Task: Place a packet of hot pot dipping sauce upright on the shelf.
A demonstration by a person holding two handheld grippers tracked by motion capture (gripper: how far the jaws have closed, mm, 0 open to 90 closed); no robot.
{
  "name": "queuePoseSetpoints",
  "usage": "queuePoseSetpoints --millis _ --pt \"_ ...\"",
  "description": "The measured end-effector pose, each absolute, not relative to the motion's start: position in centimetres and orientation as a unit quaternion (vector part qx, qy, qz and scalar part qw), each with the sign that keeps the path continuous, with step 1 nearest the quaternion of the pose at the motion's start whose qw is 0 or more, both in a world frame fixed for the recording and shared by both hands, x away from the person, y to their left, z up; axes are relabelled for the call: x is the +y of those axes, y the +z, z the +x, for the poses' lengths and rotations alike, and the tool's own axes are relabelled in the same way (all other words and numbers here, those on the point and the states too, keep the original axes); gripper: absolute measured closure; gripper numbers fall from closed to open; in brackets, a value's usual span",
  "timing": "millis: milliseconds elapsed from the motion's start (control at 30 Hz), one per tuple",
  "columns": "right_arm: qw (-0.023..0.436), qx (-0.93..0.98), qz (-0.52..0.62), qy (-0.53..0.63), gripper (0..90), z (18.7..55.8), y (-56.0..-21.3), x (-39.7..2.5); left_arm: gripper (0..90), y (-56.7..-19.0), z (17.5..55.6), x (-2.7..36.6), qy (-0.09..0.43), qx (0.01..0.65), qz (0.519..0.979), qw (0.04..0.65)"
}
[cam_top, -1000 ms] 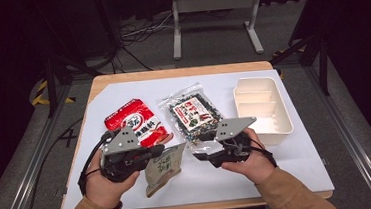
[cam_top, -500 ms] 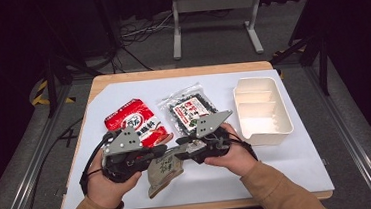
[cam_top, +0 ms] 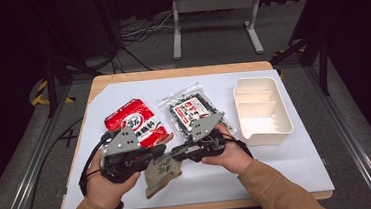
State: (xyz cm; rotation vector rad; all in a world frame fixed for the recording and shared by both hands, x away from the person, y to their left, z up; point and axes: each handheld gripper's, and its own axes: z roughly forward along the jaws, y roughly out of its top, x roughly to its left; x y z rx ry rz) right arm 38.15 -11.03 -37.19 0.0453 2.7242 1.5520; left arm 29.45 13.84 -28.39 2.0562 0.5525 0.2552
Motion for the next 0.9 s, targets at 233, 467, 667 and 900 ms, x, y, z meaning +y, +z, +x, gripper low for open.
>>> queuePoseSetpoints --millis 233,467,667,900 --pt "0.015 0.867 -0.008 0.497 90.0 37.7 -36.7 -10.7 90.0 -27.8 29.1 14.8 0.116 0.23 0.834 0.488" --pt "0.019 0.867 -0.006 0.498 90.0 37.3 -36.0 -10.9 90.0 -27.8 29.4 15.7 0.116 0.241 0.826 0.496" --pt "0.024 0.859 0.004 0.511 90.0 37.0 -35.0 -11.9 90.0 -28.1 29.7 16.4 0.117 0.25 0.821 0.5" --pt "0.032 0.855 0.018 0.517 90.0 36.7 -34.0 -13.1 90.0 -28.3 29.9 17.2 0.12 0.262 0.814 0.504"
